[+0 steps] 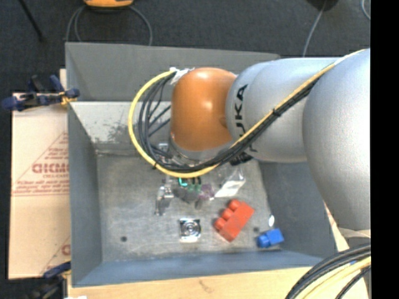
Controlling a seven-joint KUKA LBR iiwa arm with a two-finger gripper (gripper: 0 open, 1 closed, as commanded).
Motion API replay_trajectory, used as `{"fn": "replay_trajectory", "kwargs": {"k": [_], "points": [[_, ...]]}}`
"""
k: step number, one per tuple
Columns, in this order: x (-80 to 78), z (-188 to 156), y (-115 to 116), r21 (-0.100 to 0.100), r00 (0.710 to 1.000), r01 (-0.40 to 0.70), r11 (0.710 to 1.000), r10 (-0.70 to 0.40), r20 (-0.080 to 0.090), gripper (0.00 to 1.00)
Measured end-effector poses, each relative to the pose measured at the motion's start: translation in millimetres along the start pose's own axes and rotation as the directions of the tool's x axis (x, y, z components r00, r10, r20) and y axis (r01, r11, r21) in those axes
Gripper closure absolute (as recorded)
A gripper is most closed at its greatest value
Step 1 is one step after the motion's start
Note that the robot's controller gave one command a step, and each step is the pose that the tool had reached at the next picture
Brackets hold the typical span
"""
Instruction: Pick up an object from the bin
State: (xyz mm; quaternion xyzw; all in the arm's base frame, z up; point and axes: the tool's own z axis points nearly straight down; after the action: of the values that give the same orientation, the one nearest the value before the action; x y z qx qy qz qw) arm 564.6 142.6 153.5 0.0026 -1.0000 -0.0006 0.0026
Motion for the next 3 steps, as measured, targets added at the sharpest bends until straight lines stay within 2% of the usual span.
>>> {"fn": "replay_trajectory", "kwargs": {"k": [1, 2, 3], "points": [[0.6, 54.6, -57.6, 0.005, 0.998, 0.07, 0.998, -0.07, 0.003, 0.0], [13.8, 43.1, -129.9, 0.003, 0.998, -0.06, 0.998, 0.06, 0.006, 0.0], [13.3, 43.2, -126.6, 0.0, 0.998, -0.058, 0.998, 0.058, 0.007, 1.0]]}}
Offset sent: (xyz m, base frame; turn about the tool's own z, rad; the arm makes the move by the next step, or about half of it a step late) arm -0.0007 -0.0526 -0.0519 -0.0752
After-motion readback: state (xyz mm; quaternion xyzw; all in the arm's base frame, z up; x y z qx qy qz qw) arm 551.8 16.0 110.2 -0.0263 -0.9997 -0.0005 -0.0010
